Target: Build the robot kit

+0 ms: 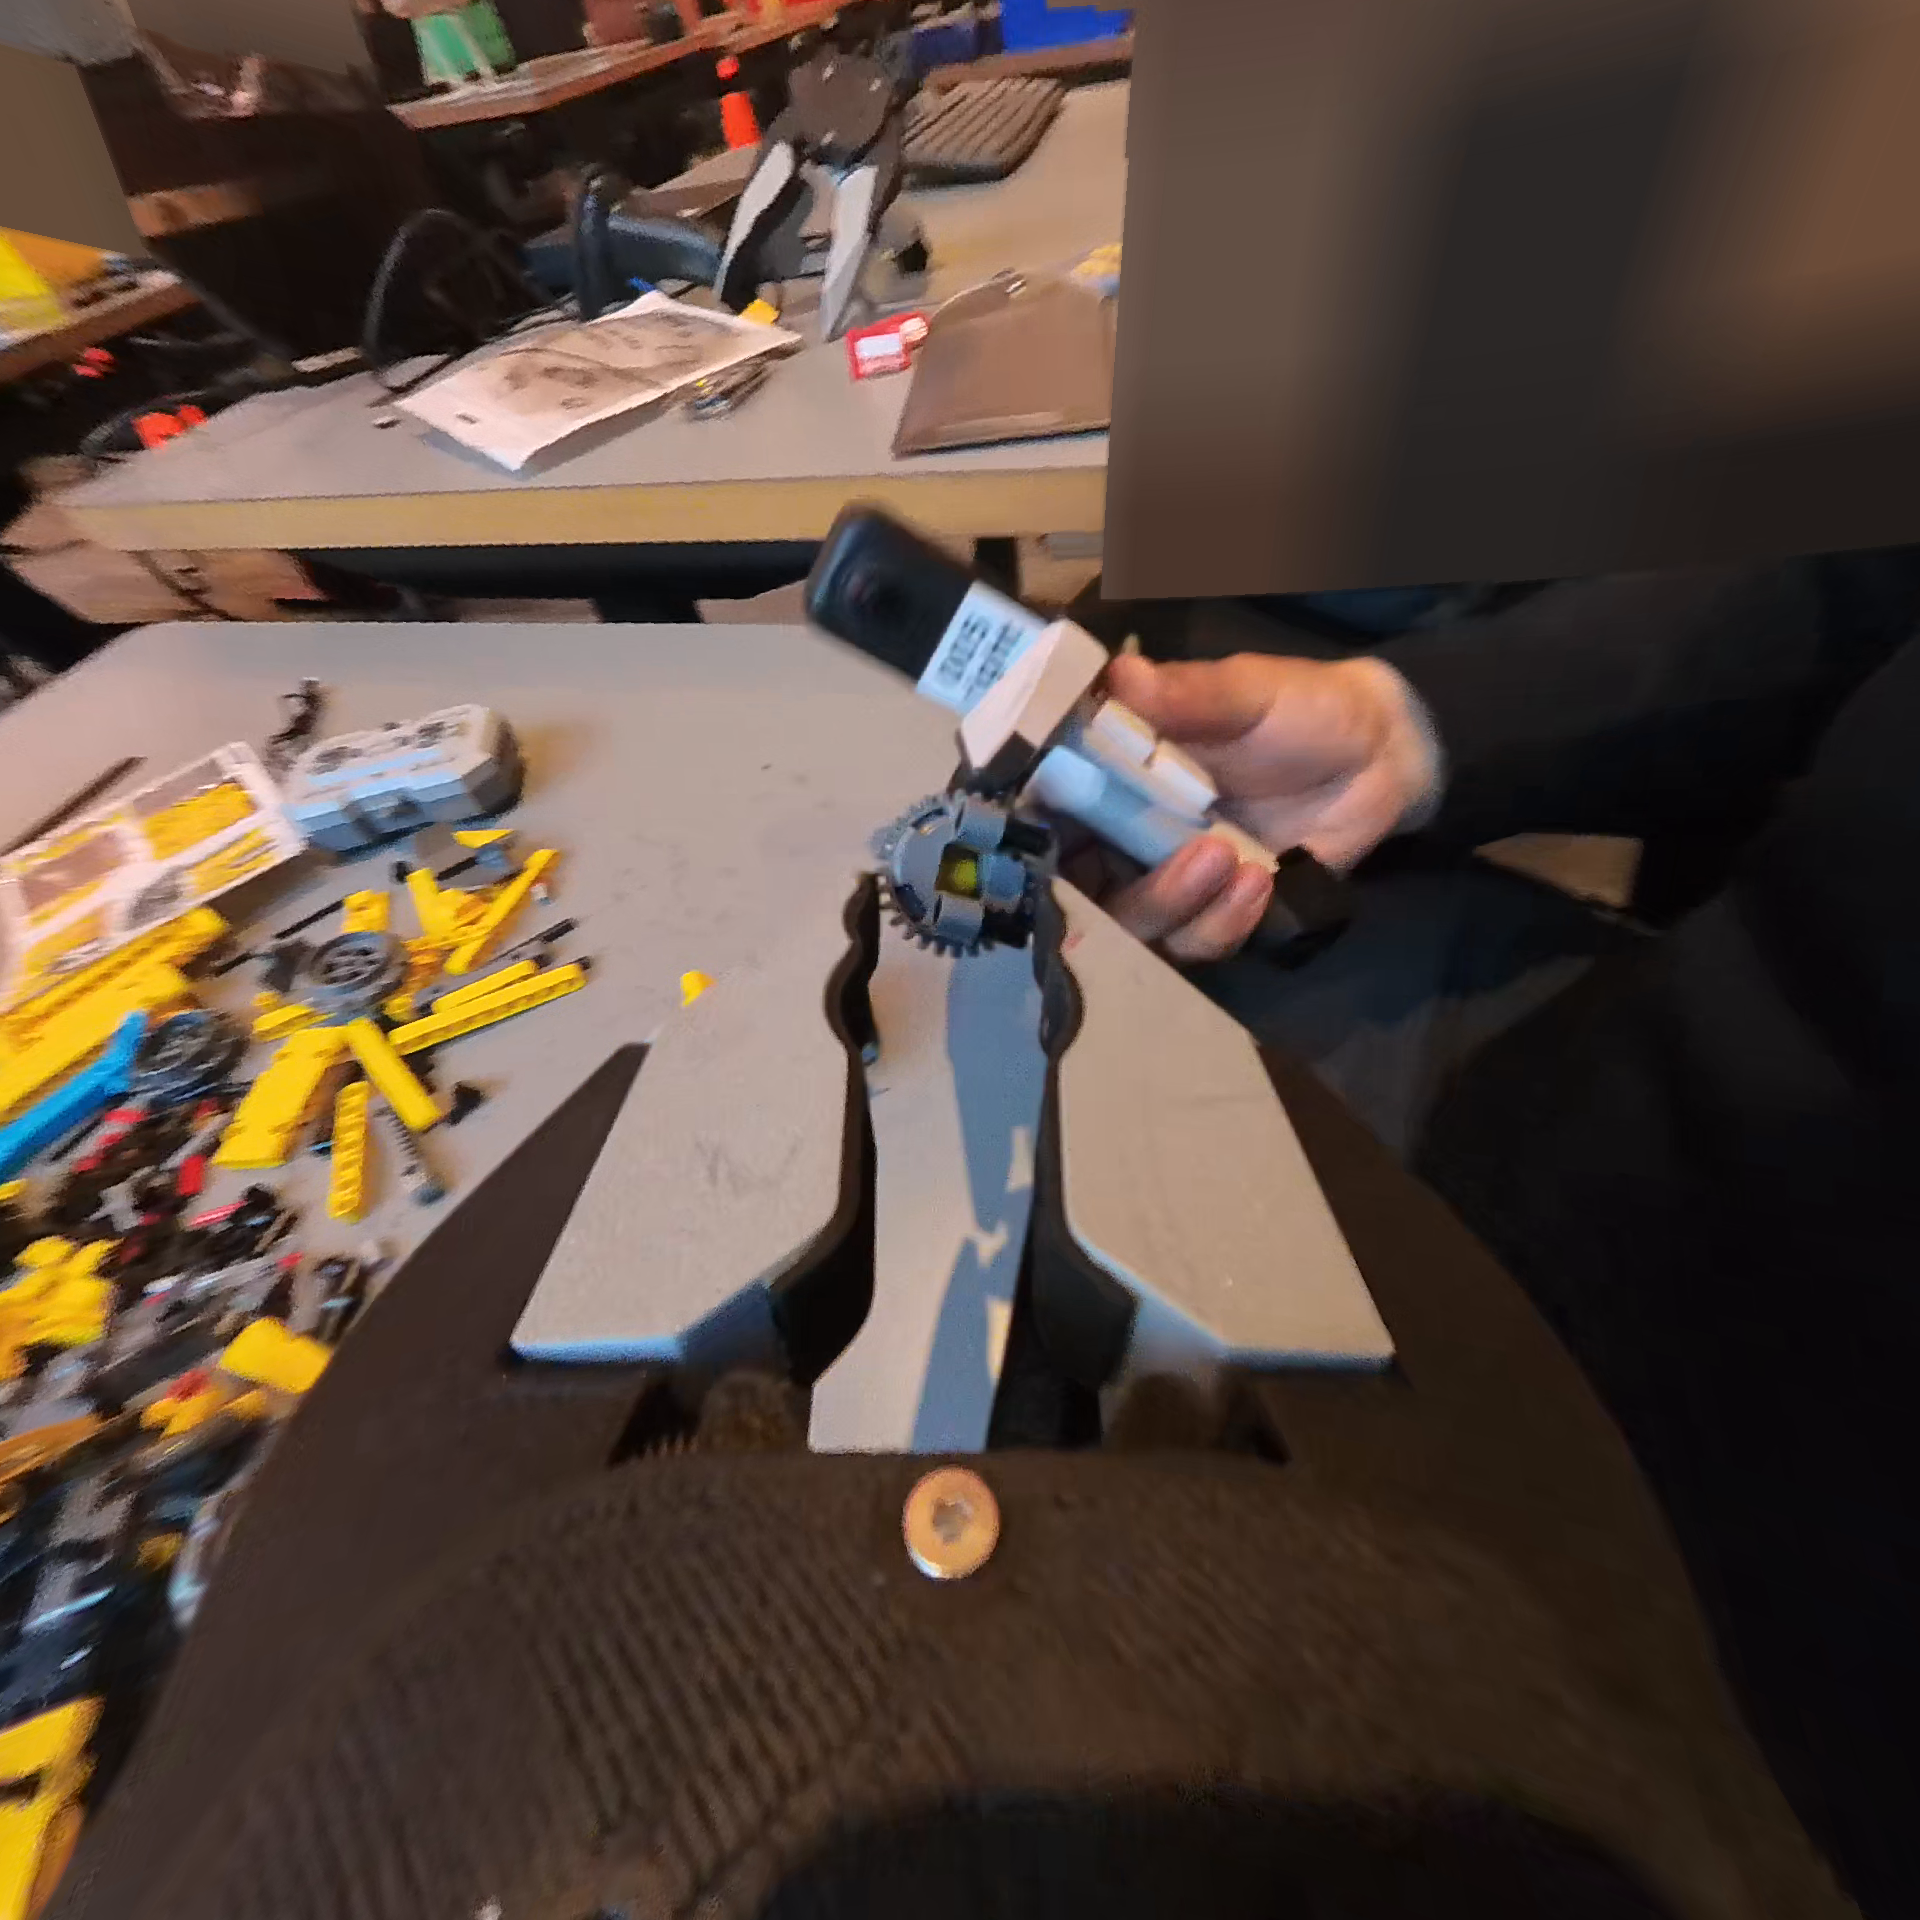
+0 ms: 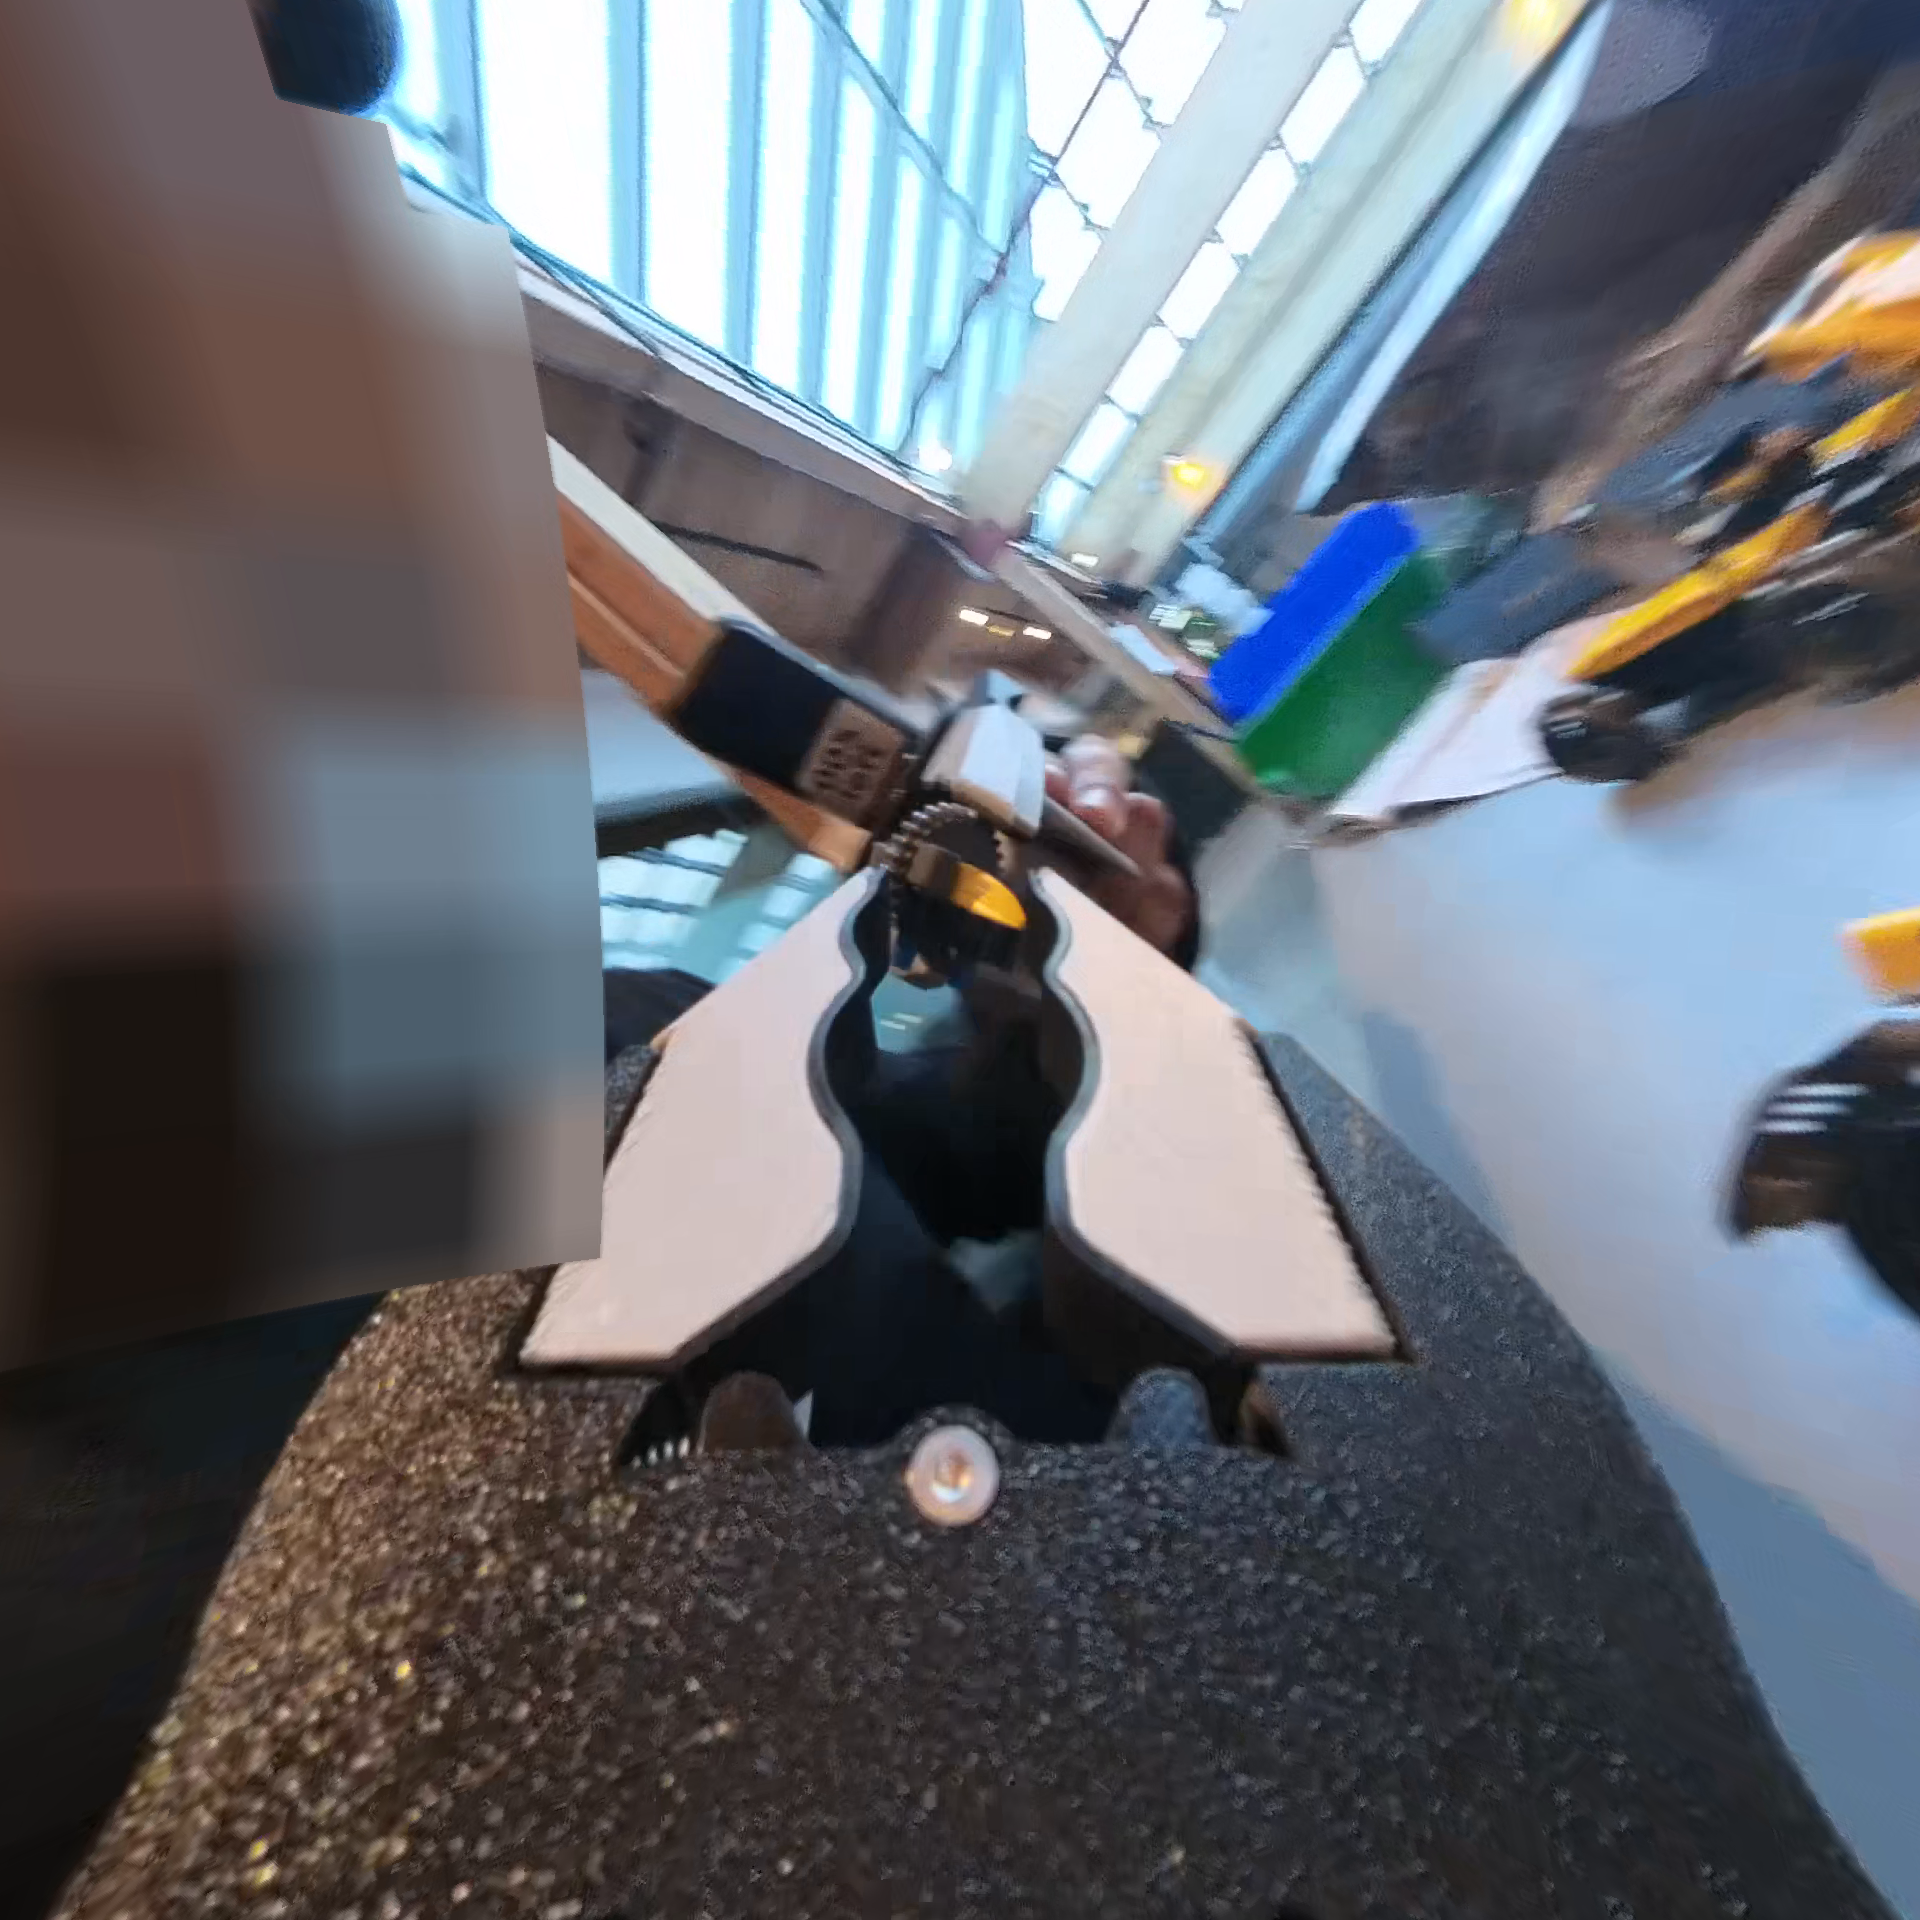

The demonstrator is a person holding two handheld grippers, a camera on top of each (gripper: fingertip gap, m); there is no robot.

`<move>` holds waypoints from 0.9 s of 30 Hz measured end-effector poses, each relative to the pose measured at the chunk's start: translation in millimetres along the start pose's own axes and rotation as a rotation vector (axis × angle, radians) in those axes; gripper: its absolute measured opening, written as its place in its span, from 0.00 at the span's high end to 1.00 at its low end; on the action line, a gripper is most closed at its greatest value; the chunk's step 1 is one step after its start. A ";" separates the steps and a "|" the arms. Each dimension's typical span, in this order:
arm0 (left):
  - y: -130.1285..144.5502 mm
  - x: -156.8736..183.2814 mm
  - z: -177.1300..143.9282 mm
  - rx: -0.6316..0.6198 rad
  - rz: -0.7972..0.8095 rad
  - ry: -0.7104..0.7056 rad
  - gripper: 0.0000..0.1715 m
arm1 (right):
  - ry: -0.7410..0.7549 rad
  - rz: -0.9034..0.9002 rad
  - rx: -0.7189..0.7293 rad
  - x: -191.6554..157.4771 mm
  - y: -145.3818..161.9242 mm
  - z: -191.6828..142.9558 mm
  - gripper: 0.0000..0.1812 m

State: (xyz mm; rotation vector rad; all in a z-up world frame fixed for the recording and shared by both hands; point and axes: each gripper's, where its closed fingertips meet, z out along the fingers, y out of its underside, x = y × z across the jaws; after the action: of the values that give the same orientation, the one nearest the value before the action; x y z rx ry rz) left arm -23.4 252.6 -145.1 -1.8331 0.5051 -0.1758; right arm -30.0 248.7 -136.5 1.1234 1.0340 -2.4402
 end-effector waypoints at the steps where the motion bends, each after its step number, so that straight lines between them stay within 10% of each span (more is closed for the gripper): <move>1: 3.6 -3.8 0.9 -0.019 0.027 -0.039 0.84 | 0.077 -0.075 -0.025 5.3 -1.3 -3.4 0.86; 9: 35.6 -38.0 8.9 -0.223 0.276 -0.355 0.84 | 0.614 -0.682 -0.261 29.1 3.4 -17.5 0.90; 27: 22.9 -36.7 14.0 -0.171 0.515 -0.554 0.84 | 0.793 -0.836 -0.145 32.4 -1.5 -14.7 0.94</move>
State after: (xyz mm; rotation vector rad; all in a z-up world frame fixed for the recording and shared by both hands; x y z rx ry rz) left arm -56.9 274.9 -166.3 -1.7527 0.5852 0.7229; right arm -44.1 261.8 -166.4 1.9730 2.2505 -2.3618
